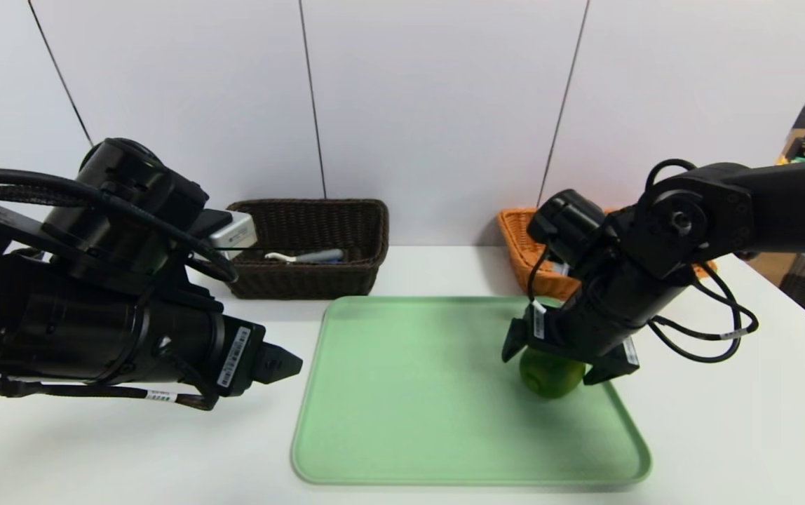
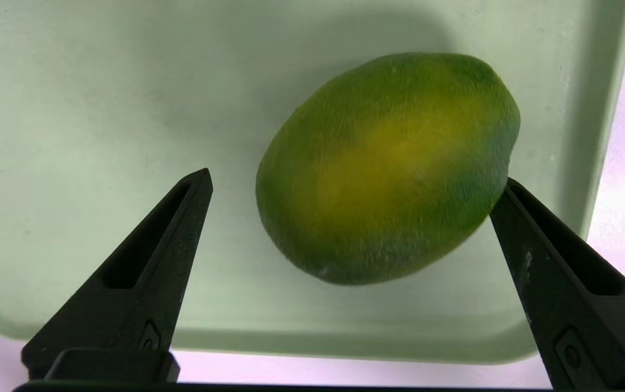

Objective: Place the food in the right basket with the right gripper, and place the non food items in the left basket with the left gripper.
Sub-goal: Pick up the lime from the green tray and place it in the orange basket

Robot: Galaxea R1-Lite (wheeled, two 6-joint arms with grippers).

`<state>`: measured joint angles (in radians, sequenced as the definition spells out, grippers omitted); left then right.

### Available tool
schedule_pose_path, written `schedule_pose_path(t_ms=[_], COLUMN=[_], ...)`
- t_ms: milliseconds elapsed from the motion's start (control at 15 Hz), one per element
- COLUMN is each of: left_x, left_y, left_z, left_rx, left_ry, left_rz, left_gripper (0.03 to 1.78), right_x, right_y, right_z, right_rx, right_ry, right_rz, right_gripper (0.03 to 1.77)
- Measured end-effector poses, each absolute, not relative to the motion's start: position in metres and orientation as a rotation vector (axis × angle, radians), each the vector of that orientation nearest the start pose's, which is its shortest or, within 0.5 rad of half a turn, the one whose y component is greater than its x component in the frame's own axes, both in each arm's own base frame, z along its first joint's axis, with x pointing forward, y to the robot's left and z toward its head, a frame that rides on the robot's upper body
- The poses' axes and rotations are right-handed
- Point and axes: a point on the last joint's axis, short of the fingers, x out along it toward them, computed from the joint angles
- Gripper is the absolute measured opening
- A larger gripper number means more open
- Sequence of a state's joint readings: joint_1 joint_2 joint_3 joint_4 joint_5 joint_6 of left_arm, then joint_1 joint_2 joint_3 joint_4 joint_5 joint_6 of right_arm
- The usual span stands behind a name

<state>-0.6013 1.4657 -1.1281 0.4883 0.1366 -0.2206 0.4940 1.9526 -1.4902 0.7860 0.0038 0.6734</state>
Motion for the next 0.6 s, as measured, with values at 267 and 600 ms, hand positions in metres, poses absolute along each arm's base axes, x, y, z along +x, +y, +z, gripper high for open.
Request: schedule_pose_path(t_ms=[267,600], left_x=[0.1888,0.1887], left_y=[-0.1256,-0.1255], left_z=[0.2339,0.2333], left_rx=[0.098,0.098], left_ry=[0.826,0.826], left_rz=[-0.345,-0.346], left_gripper=[1.69,1.69], right_x=[0.2987,0.3038], right_y=[0.1589,0.1562], right_z=[0.1658,0.1585], right_rx=[0.264,0.236], right_ry=[1.299,1.292], right_rz=[-0.01,-0.067], right_gripper=[1.71,1.46])
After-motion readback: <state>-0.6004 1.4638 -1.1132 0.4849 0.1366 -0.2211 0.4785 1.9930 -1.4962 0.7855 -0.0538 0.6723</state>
